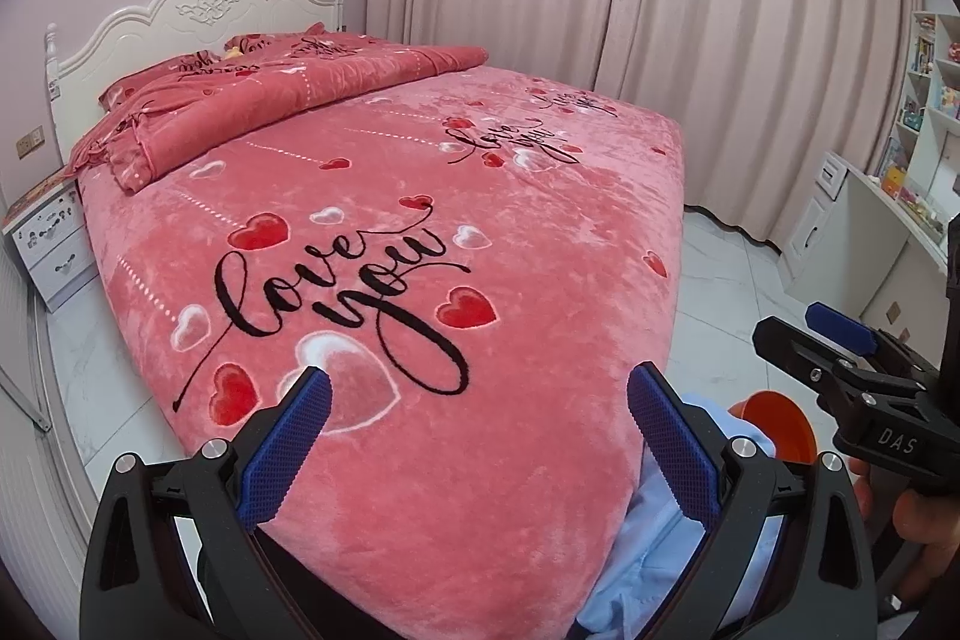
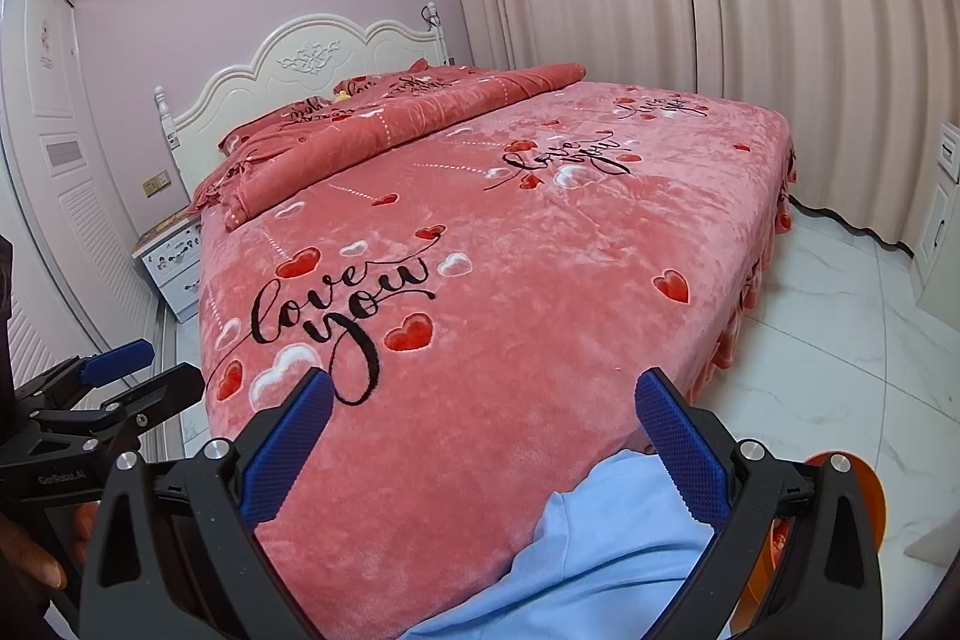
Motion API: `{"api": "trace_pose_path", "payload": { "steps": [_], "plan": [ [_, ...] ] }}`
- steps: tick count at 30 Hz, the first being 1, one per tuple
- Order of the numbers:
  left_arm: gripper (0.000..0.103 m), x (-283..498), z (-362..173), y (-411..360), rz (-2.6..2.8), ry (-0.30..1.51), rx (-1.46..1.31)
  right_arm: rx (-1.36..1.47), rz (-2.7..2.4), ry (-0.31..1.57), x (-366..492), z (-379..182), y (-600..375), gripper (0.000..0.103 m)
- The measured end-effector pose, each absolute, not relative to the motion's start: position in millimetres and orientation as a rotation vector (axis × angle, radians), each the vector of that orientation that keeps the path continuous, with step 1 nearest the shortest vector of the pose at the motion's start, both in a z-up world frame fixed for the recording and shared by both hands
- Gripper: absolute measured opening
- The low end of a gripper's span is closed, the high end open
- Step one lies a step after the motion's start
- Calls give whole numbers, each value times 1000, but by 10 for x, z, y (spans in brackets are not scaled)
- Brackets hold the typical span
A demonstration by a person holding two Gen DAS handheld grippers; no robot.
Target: Collect trash
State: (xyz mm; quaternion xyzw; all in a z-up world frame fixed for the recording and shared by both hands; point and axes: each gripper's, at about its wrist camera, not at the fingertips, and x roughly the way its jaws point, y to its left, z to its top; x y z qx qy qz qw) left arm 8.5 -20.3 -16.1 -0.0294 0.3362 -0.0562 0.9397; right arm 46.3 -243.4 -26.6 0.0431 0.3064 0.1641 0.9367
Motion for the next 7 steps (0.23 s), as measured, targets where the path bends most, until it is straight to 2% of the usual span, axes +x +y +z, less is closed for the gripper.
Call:
{"api": "trace_pose_path", "payload": {
  "steps": [7],
  "plan": [
    [97, 92, -195, -219, -115, 699, -48, 99, 332, 648, 462, -330, -2410, 99]
  ]
}}
